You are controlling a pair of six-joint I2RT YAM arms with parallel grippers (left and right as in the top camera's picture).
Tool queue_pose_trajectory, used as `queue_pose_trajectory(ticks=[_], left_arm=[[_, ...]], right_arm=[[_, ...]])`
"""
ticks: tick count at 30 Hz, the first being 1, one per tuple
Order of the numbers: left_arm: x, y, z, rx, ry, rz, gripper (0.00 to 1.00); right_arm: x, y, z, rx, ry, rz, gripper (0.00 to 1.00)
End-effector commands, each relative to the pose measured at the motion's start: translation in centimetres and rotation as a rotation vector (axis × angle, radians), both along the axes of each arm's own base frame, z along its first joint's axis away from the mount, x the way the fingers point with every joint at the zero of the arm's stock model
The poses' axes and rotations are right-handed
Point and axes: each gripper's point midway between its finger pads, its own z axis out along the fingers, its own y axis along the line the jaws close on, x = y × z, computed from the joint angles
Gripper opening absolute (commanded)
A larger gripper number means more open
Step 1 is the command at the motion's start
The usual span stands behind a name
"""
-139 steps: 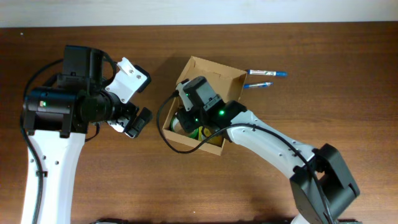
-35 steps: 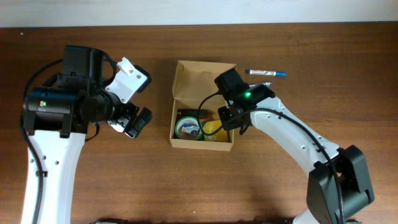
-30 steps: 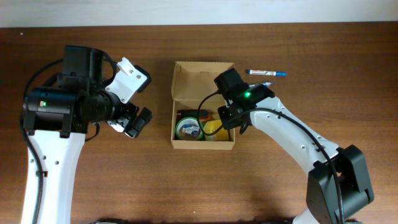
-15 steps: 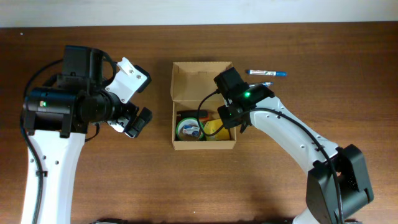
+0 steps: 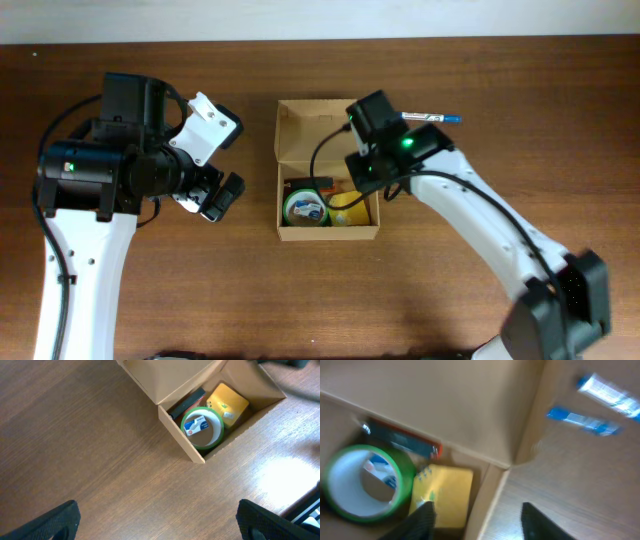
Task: Pack container
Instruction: 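Move the right gripper right over the blue whiteboard marker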
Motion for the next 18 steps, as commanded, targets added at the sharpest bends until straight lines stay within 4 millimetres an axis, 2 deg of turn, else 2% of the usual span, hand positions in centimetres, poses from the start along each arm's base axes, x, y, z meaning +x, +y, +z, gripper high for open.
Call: queue_pose_trajectory(ticks=[1, 3, 5, 18], left_arm=[[0.1, 0.0, 0.6, 0.000, -0.023, -0.011, 1.00], [0.0, 0.0, 0.6, 0.000, -0.022, -0.011, 1.00], [0.0, 0.0, 0.6, 0.000, -0.022, -0.011, 1.00], [0.0, 0.0, 0.6, 0.000, -0.022, -0.011, 1.00]], right_arm=[[1.3, -1.3, 6.8, -0.003, -0.196, -0.050, 0.68], [1.8, -2.6, 8.7, -0.029, -0.265, -0.093, 0.81], [2.3, -3.9, 9.9, -0.041, -0.311, -0.127, 0.99], [5.6, -13.6, 10.7, -0.073, -0.352, -0.356, 0.99]])
